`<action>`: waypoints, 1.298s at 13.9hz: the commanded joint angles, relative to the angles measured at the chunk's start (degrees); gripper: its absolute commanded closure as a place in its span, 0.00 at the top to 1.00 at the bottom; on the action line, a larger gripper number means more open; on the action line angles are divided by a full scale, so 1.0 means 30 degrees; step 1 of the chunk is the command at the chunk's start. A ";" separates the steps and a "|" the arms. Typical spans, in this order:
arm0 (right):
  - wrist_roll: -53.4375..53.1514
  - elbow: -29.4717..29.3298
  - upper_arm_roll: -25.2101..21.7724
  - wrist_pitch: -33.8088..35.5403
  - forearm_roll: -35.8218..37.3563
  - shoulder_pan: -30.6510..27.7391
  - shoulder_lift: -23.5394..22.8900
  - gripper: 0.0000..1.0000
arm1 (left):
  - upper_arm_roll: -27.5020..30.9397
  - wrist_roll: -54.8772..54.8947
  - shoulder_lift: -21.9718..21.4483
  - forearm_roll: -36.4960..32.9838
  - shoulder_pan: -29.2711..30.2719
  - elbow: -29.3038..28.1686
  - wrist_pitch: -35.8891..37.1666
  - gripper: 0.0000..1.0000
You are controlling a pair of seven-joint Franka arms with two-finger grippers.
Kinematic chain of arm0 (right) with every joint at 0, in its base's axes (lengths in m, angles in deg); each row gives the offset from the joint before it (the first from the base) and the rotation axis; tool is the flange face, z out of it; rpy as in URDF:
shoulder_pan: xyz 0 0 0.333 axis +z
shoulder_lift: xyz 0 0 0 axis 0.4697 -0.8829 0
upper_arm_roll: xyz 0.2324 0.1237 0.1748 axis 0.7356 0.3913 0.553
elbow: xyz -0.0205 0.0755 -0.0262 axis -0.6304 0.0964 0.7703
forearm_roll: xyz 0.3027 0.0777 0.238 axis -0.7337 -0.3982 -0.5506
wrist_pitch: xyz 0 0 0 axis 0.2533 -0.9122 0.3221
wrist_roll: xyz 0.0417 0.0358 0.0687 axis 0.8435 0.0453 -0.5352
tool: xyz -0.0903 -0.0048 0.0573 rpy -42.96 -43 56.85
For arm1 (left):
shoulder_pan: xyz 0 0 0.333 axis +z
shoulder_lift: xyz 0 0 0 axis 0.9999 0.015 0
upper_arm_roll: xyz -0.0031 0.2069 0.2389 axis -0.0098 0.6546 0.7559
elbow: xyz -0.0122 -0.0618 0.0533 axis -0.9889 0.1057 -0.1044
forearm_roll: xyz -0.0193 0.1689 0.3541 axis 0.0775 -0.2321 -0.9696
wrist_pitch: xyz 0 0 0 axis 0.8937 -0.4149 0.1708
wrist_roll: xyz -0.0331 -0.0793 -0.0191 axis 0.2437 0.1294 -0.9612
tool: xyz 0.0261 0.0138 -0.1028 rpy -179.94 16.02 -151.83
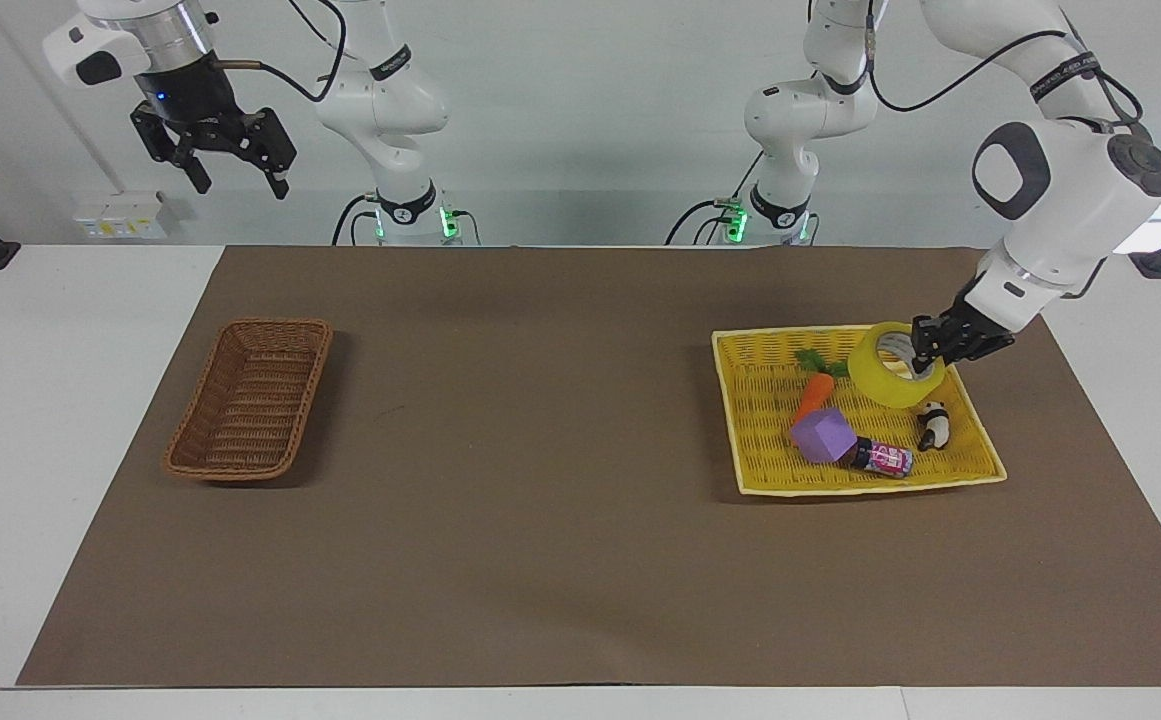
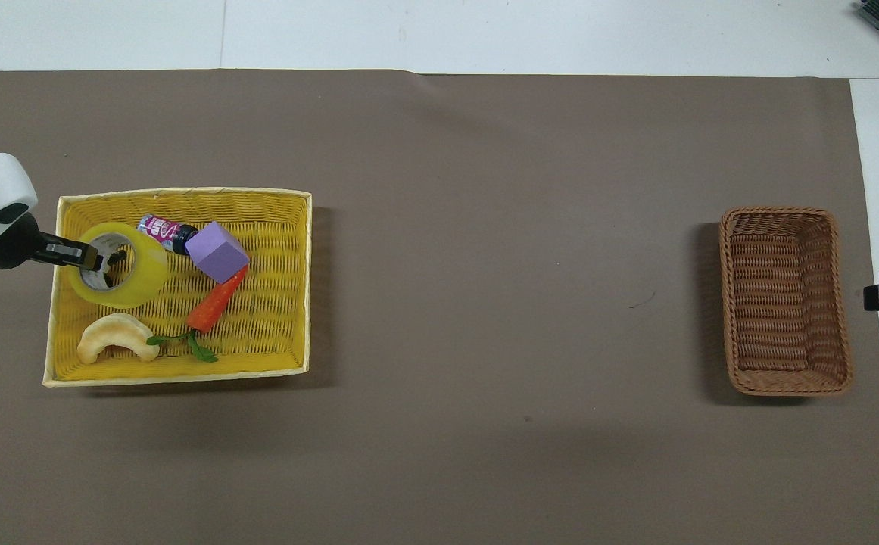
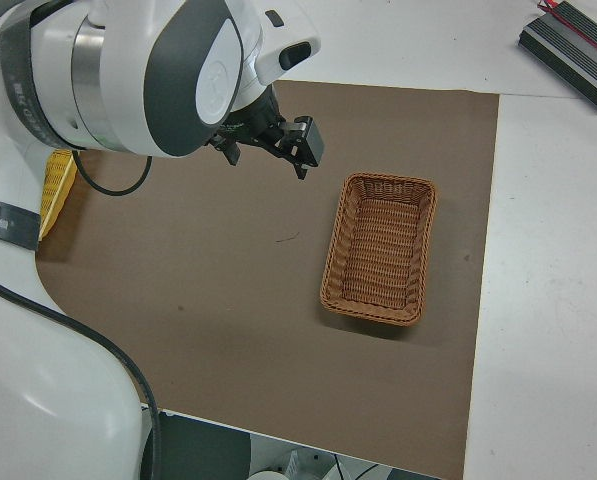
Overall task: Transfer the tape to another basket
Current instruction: 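Lift the tape roll with the left gripper toward the table center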
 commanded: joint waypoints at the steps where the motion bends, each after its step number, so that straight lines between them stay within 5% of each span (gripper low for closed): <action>1: 0.0510 0.0256 0.0080 0.0130 0.0034 -0.0140 0.0337 1.00 | 0.0084 -0.3896 -0.0408 0.1390 -0.1725 0.0002 0.0947 0.00; 9: 0.0801 0.0429 -0.0125 0.0715 -0.0518 -0.0462 0.0806 1.00 | -0.0237 -1.2426 -0.0816 0.2949 -0.8140 0.0381 -0.0251 0.00; 13: 0.2532 0.2596 -0.0184 0.0103 -0.4348 -0.0492 0.0602 1.00 | -0.1378 -1.6414 -0.0994 0.2685 -0.9524 0.1670 -0.0487 0.00; 18: 0.2620 0.4355 -0.0184 -0.0456 -0.9302 -0.0727 0.0601 1.00 | -0.1879 -1.6831 -0.1024 0.2715 -0.9553 0.1701 -0.0429 0.00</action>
